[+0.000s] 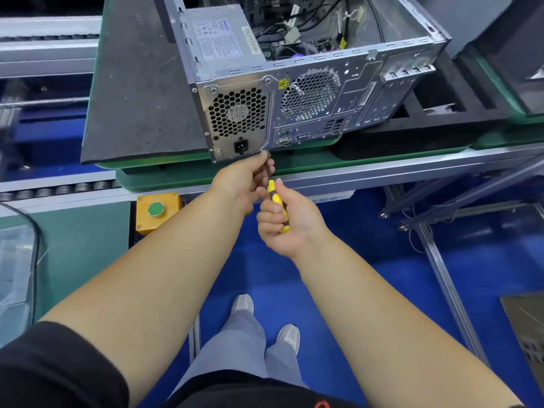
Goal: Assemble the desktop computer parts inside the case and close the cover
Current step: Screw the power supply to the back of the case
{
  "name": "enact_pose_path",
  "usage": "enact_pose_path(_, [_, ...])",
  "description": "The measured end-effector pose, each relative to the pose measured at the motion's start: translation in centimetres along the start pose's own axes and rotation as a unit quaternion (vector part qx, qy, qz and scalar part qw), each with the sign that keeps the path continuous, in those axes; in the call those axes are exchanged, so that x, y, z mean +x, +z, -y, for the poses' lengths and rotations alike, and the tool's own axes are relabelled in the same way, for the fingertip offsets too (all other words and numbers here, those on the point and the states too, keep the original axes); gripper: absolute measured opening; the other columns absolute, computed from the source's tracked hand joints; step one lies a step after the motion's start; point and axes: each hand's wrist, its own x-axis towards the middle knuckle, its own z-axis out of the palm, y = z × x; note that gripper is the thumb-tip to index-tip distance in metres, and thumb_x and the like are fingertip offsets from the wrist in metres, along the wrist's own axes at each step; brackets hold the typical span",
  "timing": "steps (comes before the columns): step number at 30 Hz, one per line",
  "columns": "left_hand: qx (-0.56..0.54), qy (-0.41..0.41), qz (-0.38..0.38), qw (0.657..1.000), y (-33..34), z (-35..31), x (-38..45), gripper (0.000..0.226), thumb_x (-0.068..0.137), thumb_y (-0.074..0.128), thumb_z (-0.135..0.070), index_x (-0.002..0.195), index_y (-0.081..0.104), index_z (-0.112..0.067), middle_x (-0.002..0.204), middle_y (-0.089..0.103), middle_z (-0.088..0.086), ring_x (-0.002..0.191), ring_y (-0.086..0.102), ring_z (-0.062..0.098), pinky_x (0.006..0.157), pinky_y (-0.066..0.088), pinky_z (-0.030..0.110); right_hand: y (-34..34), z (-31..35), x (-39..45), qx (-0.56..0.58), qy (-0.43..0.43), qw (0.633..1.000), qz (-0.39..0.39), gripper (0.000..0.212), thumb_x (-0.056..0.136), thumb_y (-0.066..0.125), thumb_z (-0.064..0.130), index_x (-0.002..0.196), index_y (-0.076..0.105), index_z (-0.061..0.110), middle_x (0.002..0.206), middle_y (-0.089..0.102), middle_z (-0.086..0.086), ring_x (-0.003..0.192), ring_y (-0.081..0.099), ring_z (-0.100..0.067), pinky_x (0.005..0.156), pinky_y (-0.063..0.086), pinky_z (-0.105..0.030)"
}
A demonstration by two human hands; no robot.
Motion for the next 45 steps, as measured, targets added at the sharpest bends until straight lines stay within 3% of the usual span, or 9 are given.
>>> enact_pose_path(6, [0.015,0.011,-0.031,0.999,0.7,-0.3,0.0,0.015,0.091,0.067,-0.016,0.076,0.066,-0.015,0.059,0.067,-0.006,0.056,0.056,0.003,0.053,0.042,0.014,-0.2,0.3,0.0,-0.251,-0.088,0.958,-0.103,0.035,0.090,0.067,0.043,0.089,0.064,0.009,0.060,0.054,-0.003,0.045,0.047,-0.010,0.040,0.036,-0.019])
enact_pose_path(11, [0.017,0.032,-0.041,0.999,0.9,0.0,0.1,0.014,0.091,0.067,-0.017,0.077,0.066,-0.016,0.059,0.068,-0.007,0.061,0.060,0.002,0.048,0.042,0.012,-0.9,0.1,0.5,-0.612,-0.259,0.699,-0.265,0.044,0.095,0.055,0.051,0.069,0.046,0.017,0.062,0.051,-0.001,0.055,0.043,-0.019,0.051,0.032,-0.031])
enact_pose_path(19, [0.027,-0.005,0.023,0.999,-0.1,0.0,0.1,0.013,0.091,0.066,-0.027,0.081,0.070,-0.019,0.070,0.070,-0.007,0.060,0.060,0.003,0.047,0.041,0.017,0.4,0.2,0.1,-0.077,-0.019,0.996,-0.032,0.042,0.101,0.051,0.041,0.077,0.060,0.009,0.046,0.039,0.004,0.035,0.029,-0.008,0.033,0.023,-0.018])
enact_pose_path(25, [0.052,-0.012,-0.006,0.999,0.6,-0.5,0.1,0.016,0.089,0.070,-0.024,0.076,0.067,-0.016,0.059,0.067,-0.007,0.042,0.052,0.002,0.043,0.041,0.014,-0.2,1.4,-0.5,-0.180,-0.017,0.982,-0.060,0.044,0.098,0.054,0.048,0.091,0.069,0.007,0.054,0.051,0.000,0.037,0.040,-0.008,0.036,0.032,-0.018])
enact_pose_path(31, [0.048,0.033,-0.018,0.998,1.0,-0.1,0.3,0.013,0.090,0.069,-0.019,0.079,0.066,-0.012,0.058,0.068,-0.006,0.049,0.061,0.001,0.043,0.042,0.012,-1.0,0.2,0.1,-0.638,-0.259,0.675,-0.265,0.042,0.097,0.050,0.052,0.072,0.045,0.019,0.065,0.048,0.004,0.058,0.046,-0.020,0.052,0.032,-0.030])
enact_pose_path(35, [0.051,0.019,-0.041,0.998,0.7,-0.2,0.5,0.020,0.085,0.075,-0.023,0.070,0.065,-0.014,0.056,0.064,-0.005,0.044,0.051,0.003,0.039,0.036,0.015,0.3,-0.7,0.7,-0.300,-0.163,0.928,-0.148,0.042,0.101,0.052,0.042,0.074,0.060,0.010,0.052,0.046,0.002,0.047,0.040,-0.015,0.044,0.035,-0.024])
enact_pose_path(37, [0.058,-0.005,-0.048,0.997,0.6,-0.3,0.5,0.026,0.081,0.078,-0.027,0.064,0.063,-0.015,0.052,0.059,-0.006,0.039,0.044,0.005,0.035,0.029,0.013,0.5,-0.4,0.4,-0.091,-0.041,0.993,-0.057,0.041,0.101,0.052,0.042,0.076,0.059,0.010,0.049,0.040,0.004,0.039,0.031,-0.009,0.035,0.027,-0.019])
enact_pose_path(42, [0.062,0.001,-0.057,0.996,1.0,-0.3,0.8,0.026,0.081,0.078,-0.026,0.065,0.061,-0.016,0.050,0.059,-0.007,0.042,0.044,0.005,0.041,0.035,0.018,-0.6,0.7,0.0,-0.144,-0.029,0.988,-0.054,0.042,0.095,0.059,0.046,0.085,0.068,0.006,0.054,0.051,0.000,0.042,0.045,-0.009,0.040,0.040,-0.018])
enact_pose_path(45, [0.065,0.012,-0.045,0.997,0.9,-0.2,0.9,0.025,0.083,0.077,-0.025,0.065,0.063,-0.015,0.054,0.060,-0.005,0.050,0.047,0.007,0.047,0.037,0.018,-0.7,0.4,0.2,-0.357,-0.140,0.909,-0.164,0.036,0.090,0.068,0.042,0.084,0.064,0.007,0.060,0.057,-0.001,0.043,0.051,-0.009,0.045,0.045,-0.021])
